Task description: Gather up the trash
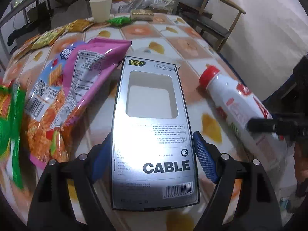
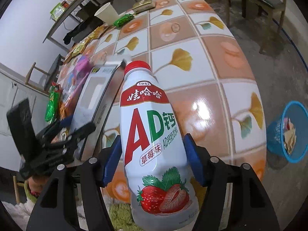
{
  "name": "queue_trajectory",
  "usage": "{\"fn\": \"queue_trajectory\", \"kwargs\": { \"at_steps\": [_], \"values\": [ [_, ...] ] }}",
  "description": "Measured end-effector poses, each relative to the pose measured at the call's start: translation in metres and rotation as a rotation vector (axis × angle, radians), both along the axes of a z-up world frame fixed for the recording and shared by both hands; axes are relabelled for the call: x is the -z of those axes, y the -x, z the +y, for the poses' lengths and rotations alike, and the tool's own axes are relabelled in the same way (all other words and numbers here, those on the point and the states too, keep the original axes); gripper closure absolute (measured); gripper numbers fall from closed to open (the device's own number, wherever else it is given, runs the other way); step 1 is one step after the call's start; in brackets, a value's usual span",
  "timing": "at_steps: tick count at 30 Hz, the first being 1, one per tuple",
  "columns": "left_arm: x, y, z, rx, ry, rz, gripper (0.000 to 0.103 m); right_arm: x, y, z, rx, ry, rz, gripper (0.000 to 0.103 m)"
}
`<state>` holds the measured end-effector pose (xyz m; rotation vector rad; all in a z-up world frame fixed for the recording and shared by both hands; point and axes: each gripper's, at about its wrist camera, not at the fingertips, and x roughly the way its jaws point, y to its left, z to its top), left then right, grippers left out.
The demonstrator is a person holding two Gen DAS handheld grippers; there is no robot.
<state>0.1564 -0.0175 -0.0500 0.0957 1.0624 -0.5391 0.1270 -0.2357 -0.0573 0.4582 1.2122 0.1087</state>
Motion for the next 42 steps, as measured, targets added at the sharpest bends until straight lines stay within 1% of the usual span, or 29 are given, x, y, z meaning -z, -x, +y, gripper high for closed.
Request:
{"fn": "queue_trajectory", "kwargs": {
  "at_steps": [2,5,7,8,10,12,14,17,20,41,42],
  "values": [
    [-0.001,0.017,0.004,-0.017,-0.018,0.016,0.026,0.0,0.009,-0.002,0.016,-0.006,0.013,0.04],
    [-0.001,0.032,0.006,-0.017,-0.022,0.053,0.026,0.001,0.019,-0.002,0.024,-0.007,0.022,0.04],
    [0.0,0.033,0.003,-0.022,-0.027,0.073,0.021,0.001,0.022,-0.004,0.027,-0.013,0.024,0.039],
    [-0.001,0.033,0.002,-0.025,-0.025,0.066,0.021,0.002,0.021,-0.004,0.023,-0.018,0.03,0.039],
    [0.0,0.03,-0.003,-0.023,-0.05,0.046,0.02,0.004,0.017,-0.004,0.02,-0.032,0.037,0.039],
    [0.0,0.029,-0.007,-0.018,-0.063,0.037,0.02,0.004,0.015,-0.002,0.019,-0.022,0.043,0.039],
    [0.001,0.028,-0.008,-0.022,-0.073,0.036,0.02,0.003,0.013,0.0,0.016,-0.017,0.041,0.036],
    [0.003,0.027,-0.01,-0.025,-0.077,0.04,0.02,0.004,0.012,0.001,0.018,-0.022,0.04,0.034],
    [0.006,0.027,-0.012,-0.024,-0.077,0.051,0.02,0.005,0.01,0.002,0.013,-0.015,0.046,0.034],
    [0.006,0.029,-0.025,0.008,-0.072,0.056,0.02,0.006,0.007,0.002,0.006,0.018,0.062,0.033],
    [0.006,0.029,-0.026,0.009,-0.073,0.056,0.02,0.006,0.007,0.002,0.005,0.022,0.063,0.032]
  ]
}}
